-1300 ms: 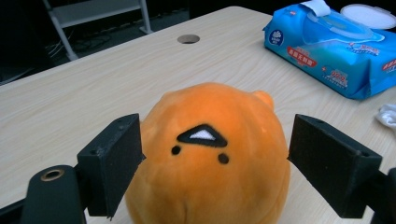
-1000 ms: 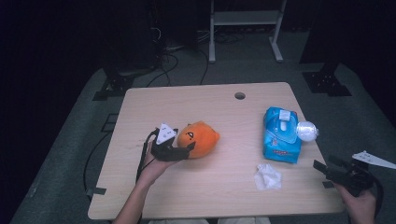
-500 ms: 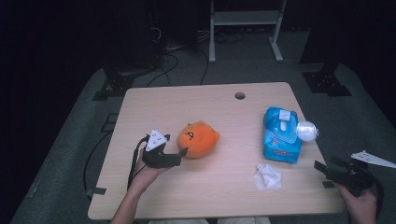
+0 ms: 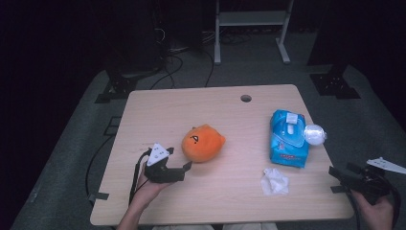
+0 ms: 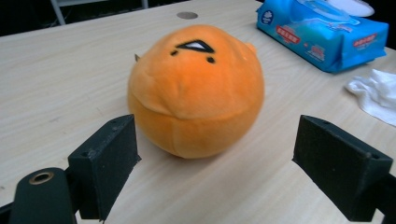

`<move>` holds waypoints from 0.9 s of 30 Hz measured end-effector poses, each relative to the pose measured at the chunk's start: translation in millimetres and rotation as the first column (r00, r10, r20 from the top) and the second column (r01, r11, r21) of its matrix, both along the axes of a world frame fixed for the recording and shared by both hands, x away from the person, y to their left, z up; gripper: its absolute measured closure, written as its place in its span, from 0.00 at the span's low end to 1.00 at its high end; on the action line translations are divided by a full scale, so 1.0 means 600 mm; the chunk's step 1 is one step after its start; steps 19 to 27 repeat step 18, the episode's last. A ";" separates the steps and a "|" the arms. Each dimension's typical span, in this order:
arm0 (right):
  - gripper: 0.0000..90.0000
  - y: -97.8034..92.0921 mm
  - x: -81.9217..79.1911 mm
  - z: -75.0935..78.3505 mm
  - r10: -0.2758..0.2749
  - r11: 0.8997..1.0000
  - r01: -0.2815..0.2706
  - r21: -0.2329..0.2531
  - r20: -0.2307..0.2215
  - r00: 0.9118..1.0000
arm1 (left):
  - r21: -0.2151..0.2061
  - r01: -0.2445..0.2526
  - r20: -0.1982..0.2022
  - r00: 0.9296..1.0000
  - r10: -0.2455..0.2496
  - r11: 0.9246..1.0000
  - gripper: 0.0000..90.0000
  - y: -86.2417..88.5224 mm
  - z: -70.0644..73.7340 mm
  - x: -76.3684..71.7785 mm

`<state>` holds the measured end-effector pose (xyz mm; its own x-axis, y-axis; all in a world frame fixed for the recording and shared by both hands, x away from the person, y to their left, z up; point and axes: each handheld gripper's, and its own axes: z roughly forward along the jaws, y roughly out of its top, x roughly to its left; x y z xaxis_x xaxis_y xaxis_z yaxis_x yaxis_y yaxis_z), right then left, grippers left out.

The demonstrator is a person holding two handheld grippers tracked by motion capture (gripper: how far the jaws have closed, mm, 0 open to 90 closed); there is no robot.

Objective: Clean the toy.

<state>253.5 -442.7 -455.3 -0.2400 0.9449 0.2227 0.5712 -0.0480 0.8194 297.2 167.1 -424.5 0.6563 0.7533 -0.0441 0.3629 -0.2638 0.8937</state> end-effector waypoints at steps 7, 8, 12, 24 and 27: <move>0.20 -0.024 -0.004 -0.012 -0.054 0.998 0.054 -0.009 -0.019 0.998 | -0.004 0.014 -0.009 1.000 -0.014 1.000 0.14 -0.002 -0.009 -0.022; 0.20 -0.027 -0.005 -0.014 -0.062 0.998 0.062 -0.011 -0.020 0.998 | -0.006 0.015 -0.013 1.000 -0.015 1.000 0.14 -0.002 -0.010 -0.024; 0.19 -0.040 -0.006 -0.022 -0.094 0.995 0.094 -0.015 -0.025 0.995 | -0.015 0.018 -0.017 1.000 -0.019 1.000 0.14 0.000 -0.014 -0.034; 0.19 -0.058 -0.010 -0.039 -0.161 0.987 0.161 -0.006 -0.037 0.986 | -0.032 0.025 -0.025 0.999 -0.026 0.999 0.14 0.001 -0.021 -0.044; 0.19 -0.058 -0.010 -0.039 -0.161 0.987 0.161 -0.006 -0.037 0.986 | -0.032 0.025 -0.025 0.999 -0.026 0.999 0.14 0.001 -0.021 -0.044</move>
